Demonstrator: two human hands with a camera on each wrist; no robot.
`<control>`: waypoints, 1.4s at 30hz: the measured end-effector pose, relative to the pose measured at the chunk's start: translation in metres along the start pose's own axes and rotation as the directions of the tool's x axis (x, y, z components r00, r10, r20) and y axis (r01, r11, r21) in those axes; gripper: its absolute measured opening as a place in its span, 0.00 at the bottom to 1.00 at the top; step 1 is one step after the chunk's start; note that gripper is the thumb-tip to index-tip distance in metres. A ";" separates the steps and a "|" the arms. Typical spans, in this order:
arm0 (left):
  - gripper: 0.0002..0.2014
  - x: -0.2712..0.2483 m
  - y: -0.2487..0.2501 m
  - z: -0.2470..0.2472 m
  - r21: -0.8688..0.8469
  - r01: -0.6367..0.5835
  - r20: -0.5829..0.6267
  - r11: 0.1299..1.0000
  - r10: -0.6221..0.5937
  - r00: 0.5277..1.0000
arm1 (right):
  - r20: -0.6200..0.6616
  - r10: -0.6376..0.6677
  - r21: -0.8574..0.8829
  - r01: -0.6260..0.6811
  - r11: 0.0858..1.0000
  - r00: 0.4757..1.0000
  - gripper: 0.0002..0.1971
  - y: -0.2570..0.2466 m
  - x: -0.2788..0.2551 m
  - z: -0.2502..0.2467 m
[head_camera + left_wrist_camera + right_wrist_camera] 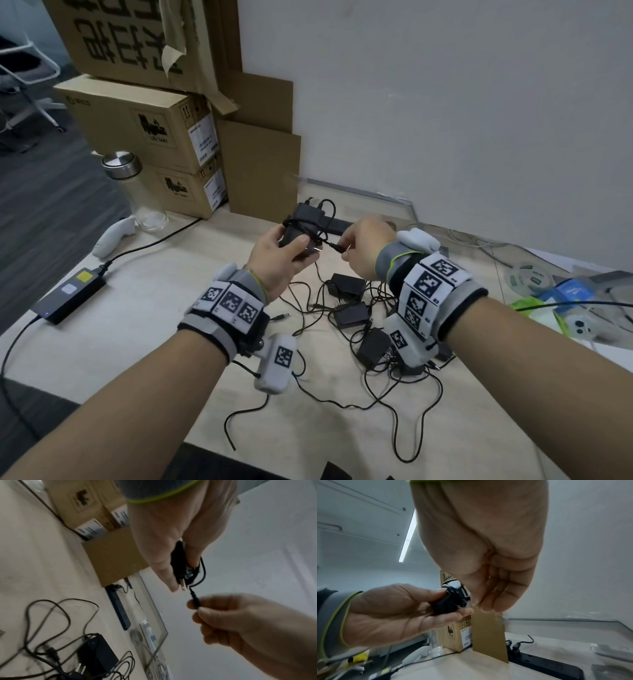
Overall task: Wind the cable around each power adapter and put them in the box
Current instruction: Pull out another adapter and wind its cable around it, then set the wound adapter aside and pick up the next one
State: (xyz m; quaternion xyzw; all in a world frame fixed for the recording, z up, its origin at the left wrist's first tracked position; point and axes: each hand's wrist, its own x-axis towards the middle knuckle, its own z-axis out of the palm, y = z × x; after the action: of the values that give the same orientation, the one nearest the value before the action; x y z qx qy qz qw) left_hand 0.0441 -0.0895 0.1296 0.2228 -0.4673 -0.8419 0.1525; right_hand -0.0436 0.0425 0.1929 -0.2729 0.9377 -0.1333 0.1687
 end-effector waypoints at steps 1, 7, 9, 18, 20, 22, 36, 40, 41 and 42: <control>0.12 0.000 0.001 -0.005 -0.033 0.016 0.024 0.999 -0.015 1.000 | -0.011 -0.021 -0.008 0.021 1.000 1.000 0.08 0.001 -0.001 0.001; 0.10 -0.004 -0.001 -0.025 -0.234 0.100 0.088 0.967 -0.082 0.993 | -0.046 -0.091 -0.069 0.087 0.994 0.995 0.12 0.004 0.005 0.021; 0.12 -0.008 -0.007 -0.040 -0.252 0.132 0.098 0.959 -0.110 0.989 | -0.016 -0.124 -0.092 0.122 0.988 0.992 0.11 0.003 0.005 0.030; 0.11 -0.026 -0.036 -0.138 -0.105 0.211 -0.163 0.972 -0.226 0.960 | 0.095 -0.104 0.052 0.099 0.994 0.990 0.07 0.018 0.000 0.089; 0.10 -0.033 -0.045 -0.165 -0.098 0.231 -0.237 0.968 -0.248 0.939 | 0.140 -0.091 0.026 0.088 0.996 0.986 0.06 0.020 0.000 0.104; 0.10 -0.040 -0.054 -0.184 -0.087 0.248 -0.279 0.965 -0.262 0.924 | 0.180 -0.080 0.021 0.078 0.997 0.980 0.07 0.019 0.000 0.118; 0.18 -0.029 -0.096 -0.228 0.158 0.344 -0.547 0.926 -0.208 0.811 | 0.271 -0.051 0.010 0.050 0.999 0.961 0.07 0.020 -0.003 0.163; 0.19 -0.027 -0.100 -0.236 0.217 0.325 -0.559 0.921 -0.156 0.815 | 0.276 -0.037 0.024 0.032 0.999 0.961 0.08 0.022 -0.005 0.163; 0.19 -0.029 -0.099 -0.238 0.208 0.320 -0.560 0.924 -0.156 0.814 | 0.277 -0.031 0.023 0.025 0.999 0.960 0.08 0.023 -0.005 0.164; 0.20 -0.029 -0.101 -0.241 0.189 0.312 -0.563 0.931 -0.157 0.811 | 0.278 -0.025 0.019 0.021 1.000 0.960 0.08 0.024 -0.005 0.165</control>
State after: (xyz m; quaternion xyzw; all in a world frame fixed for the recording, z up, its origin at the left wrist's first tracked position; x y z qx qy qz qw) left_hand 0.1891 -0.1970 -0.0618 0.5255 -0.4853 -0.6848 0.1393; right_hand 0.0128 0.0390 0.0364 -0.2984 0.9004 -0.1028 0.2996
